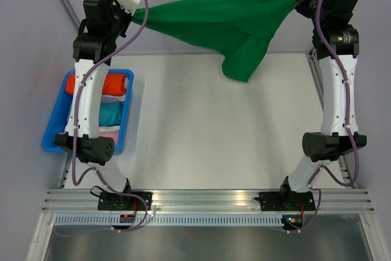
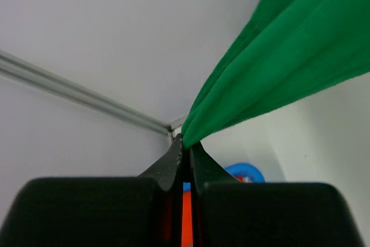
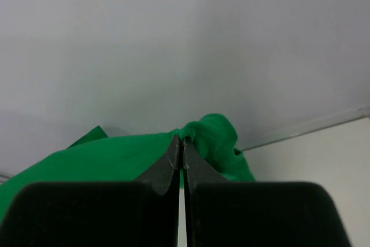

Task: Roll the t-shirts
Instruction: Flatten the tshirt, then fold the tshirt

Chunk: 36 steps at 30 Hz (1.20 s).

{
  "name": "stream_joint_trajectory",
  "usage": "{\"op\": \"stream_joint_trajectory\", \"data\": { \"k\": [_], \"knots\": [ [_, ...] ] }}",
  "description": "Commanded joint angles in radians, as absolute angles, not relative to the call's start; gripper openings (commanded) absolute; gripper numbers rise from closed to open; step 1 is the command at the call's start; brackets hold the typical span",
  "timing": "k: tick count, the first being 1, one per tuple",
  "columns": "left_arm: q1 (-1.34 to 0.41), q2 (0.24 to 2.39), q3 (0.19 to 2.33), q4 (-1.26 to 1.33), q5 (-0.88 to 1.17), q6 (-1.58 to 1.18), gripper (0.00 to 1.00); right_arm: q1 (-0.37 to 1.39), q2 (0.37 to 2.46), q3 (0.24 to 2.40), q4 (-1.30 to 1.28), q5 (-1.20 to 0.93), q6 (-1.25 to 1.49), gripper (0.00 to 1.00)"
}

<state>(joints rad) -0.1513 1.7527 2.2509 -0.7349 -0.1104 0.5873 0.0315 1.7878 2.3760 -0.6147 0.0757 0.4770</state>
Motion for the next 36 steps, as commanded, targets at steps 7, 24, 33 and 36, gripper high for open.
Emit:
{"op": "stream_joint_trajectory", "data": {
  "k": [7,24,33,36],
  "knots": [
    [-0.167,1.523,1.663,-0.575,0.285,0.54,0.02,0.012,1.456,1.664,-0.269,-0.215,0.584,0.0],
    [-0.222,1.309,0.777,-0.416,0.235,0.741,0.02,0.012,1.083,0.726,-0.308,-0.097,0.558,0.0],
    [-0.222,1.137,0.621,-0.489,0.244,0.781,0.02,0.012,0.956,0.66,-0.413,-0.046,0.526,0.0],
    [-0.222,1.157,0.629,-0.488,0.259,0.769,0.02,0.011,0.985,0.62,-0.355,-0.032,0.532,0.0]
  ]
}}
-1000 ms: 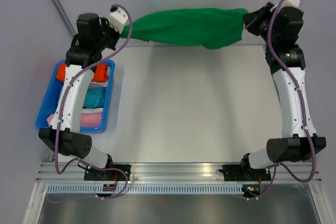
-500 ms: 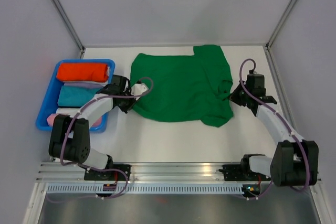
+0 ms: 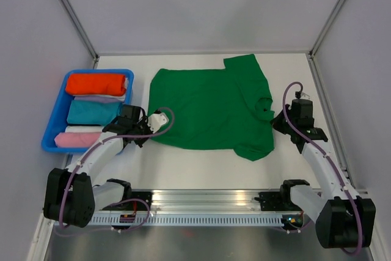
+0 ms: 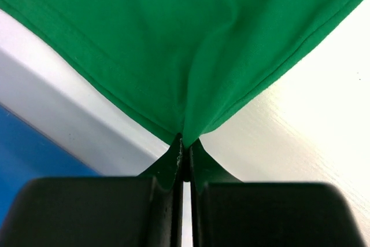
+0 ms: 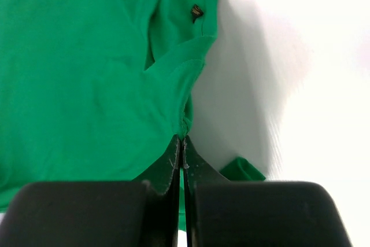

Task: Roll the t-shirts
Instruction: Fold the tshirt

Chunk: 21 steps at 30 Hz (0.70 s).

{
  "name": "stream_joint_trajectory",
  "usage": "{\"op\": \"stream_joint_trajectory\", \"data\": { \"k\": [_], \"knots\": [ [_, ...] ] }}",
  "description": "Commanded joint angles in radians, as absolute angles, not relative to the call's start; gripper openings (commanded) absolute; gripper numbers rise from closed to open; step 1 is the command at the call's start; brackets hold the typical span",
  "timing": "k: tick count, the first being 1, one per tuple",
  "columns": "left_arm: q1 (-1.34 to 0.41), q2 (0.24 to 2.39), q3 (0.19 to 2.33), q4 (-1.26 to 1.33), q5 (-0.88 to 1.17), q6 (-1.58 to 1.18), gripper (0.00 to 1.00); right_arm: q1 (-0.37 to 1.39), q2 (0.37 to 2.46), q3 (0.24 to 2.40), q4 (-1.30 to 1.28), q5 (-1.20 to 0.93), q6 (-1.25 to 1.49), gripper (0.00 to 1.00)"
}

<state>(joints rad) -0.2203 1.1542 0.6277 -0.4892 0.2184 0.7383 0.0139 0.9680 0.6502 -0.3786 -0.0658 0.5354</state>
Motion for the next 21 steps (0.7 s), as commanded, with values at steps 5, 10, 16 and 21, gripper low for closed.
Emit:
{"op": "stream_joint_trajectory", "data": {
  "k": [5,10,16,21],
  "knots": [
    [-0.222,1.226,0.683,-0.488,0.258,0.752,0.02,-0.027,1.218,0.707,-0.256,0.011,0.491,0.01],
    [-0.222,1.224,0.689,-0.485,0.275,0.75,0.02,-0.109,1.494,0.934,-0.288,-0.037,0.451,0.03],
    [-0.221,1.227,0.677,-0.469,0.293,0.744,0.02,-0.109,1.508,0.991,-0.317,-0.098,0.442,0.52],
    [-0.222,1.232,0.676,-0.462,0.314,0.735,0.02,-0.107,1.326,0.89,-0.429,-0.009,0.459,0.98]
  ]
}}
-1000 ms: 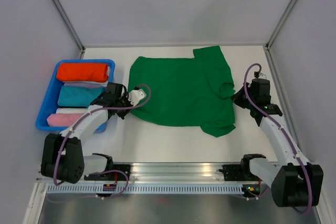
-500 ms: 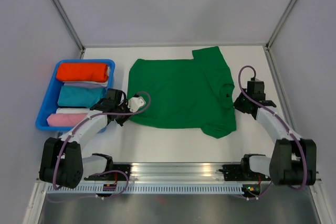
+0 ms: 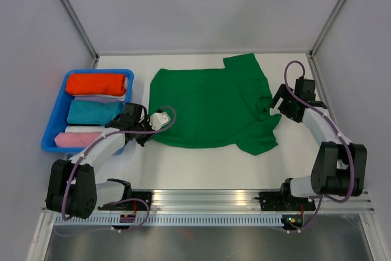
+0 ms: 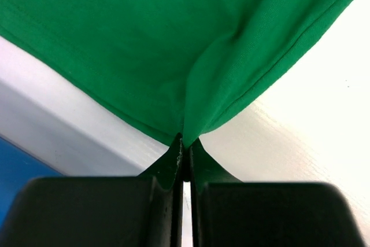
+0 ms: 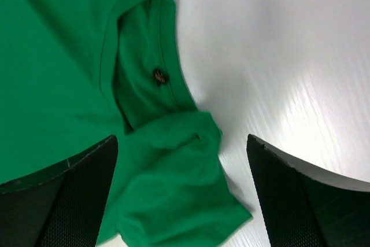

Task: Roll the t-shirts
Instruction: Fold the tshirt

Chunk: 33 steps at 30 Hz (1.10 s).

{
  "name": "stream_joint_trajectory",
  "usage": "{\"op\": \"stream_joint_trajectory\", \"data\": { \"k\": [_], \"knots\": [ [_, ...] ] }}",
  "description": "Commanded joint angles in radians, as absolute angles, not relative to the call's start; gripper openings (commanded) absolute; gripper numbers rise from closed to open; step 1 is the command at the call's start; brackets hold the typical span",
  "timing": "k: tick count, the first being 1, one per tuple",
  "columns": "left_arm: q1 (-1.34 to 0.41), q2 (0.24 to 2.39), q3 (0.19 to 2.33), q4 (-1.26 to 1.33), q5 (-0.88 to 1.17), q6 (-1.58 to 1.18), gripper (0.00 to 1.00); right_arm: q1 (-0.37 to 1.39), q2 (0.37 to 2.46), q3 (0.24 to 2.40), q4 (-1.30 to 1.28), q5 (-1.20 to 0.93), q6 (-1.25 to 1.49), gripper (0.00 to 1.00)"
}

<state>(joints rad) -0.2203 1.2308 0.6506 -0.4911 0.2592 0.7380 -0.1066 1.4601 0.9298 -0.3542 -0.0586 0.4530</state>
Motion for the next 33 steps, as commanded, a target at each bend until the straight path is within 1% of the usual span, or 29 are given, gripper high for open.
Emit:
{"op": "stream_joint_trajectory", "data": {
  "k": [1,4,6,7,9,10,12,13,15,16,17,19,21,25,30,32,33],
  "knots": [
    [-0.222,1.232,0.676,-0.459,0.322,0.732,0.02,-0.107,1.239,0.837,-0.44,-0.006,0.475,0.98],
    [-0.222,1.23,0.68,-0.454,0.331,0.721,0.02,-0.101,1.094,0.728,-0.474,0.025,0.546,0.98],
    [-0.222,1.226,0.68,-0.453,0.331,0.715,0.02,-0.098,1.022,0.674,-0.509,0.035,0.589,0.93],
    [-0.222,1.224,0.678,-0.453,0.328,0.712,0.02,-0.097,1.003,0.661,-0.521,0.04,0.6,0.87],
    [-0.222,1.216,0.676,-0.448,0.328,0.71,0.02,-0.094,0.968,0.64,-0.545,0.031,0.624,0.77],
    [-0.222,1.213,0.675,-0.448,0.324,0.71,0.02,-0.095,0.941,0.618,-0.555,0.028,0.629,0.67],
    [-0.222,1.209,0.676,-0.446,0.313,0.704,0.02,-0.094,0.913,0.588,-0.568,0.025,0.638,0.56],
    [-0.222,1.206,0.675,-0.446,0.311,0.703,0.02,-0.094,0.905,0.575,-0.566,0.023,0.644,0.46],
    [-0.222,1.197,0.675,-0.448,0.302,0.698,0.02,-0.092,0.894,0.525,-0.555,0.006,0.667,0.37],
    [-0.222,1.193,0.675,-0.448,0.304,0.698,0.02,-0.091,0.894,0.505,-0.523,0.003,0.675,0.36],
    [-0.222,1.192,0.675,-0.449,0.304,0.696,0.02,-0.089,0.902,0.483,-0.502,0.005,0.683,0.37],
    [-0.222,1.189,0.676,-0.448,0.304,0.693,0.02,-0.084,0.949,0.436,-0.441,-0.037,0.695,0.43],
    [-0.222,1.189,0.68,-0.448,0.304,0.689,0.02,-0.081,1.009,0.426,-0.413,-0.043,0.696,0.43],
    [-0.222,1.193,0.68,-0.448,0.301,0.686,0.02,-0.063,1.052,0.419,-0.348,-0.035,0.695,0.51],
    [-0.222,1.201,0.683,-0.446,0.302,0.684,0.02,-0.028,1.126,0.396,-0.298,-0.011,0.704,0.52],
    [-0.222,1.201,0.686,-0.448,0.302,0.681,0.02,-0.025,1.149,0.393,-0.265,-0.006,0.703,0.43],
    [-0.222,1.2,0.687,-0.448,0.305,0.68,0.02,-0.025,1.167,0.397,-0.256,-0.006,0.693,0.29]
  ]
}}
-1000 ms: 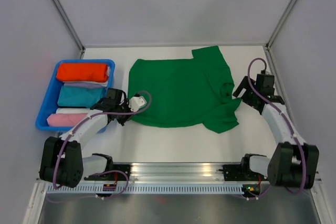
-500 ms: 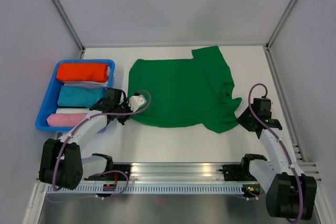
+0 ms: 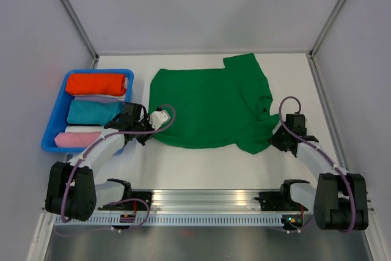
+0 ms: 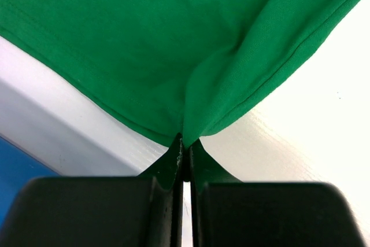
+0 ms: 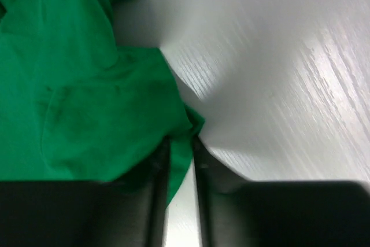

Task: Roll the t-shirts
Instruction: Fold the tshirt

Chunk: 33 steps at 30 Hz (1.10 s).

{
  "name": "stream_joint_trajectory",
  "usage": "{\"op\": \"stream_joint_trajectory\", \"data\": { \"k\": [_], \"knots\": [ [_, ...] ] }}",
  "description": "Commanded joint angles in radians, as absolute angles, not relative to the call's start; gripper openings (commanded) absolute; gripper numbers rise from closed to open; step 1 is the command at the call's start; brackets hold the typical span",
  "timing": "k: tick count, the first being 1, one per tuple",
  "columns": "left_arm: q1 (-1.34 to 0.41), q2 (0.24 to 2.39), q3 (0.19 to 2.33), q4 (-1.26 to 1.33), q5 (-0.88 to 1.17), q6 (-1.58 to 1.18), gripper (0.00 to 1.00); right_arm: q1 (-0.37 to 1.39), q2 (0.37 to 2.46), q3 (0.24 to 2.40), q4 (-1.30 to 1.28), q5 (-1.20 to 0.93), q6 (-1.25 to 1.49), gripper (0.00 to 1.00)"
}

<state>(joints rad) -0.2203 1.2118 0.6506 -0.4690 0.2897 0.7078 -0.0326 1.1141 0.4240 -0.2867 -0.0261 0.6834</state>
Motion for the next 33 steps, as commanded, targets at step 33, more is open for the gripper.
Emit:
{"op": "stream_joint_trajectory", "data": {
  "k": [33],
  "knots": [
    [-0.222,1.046,0.736,-0.647,0.256,0.736,0.02,-0.025,0.525,0.801,-0.907,0.04,0.649,0.0]
  ]
}}
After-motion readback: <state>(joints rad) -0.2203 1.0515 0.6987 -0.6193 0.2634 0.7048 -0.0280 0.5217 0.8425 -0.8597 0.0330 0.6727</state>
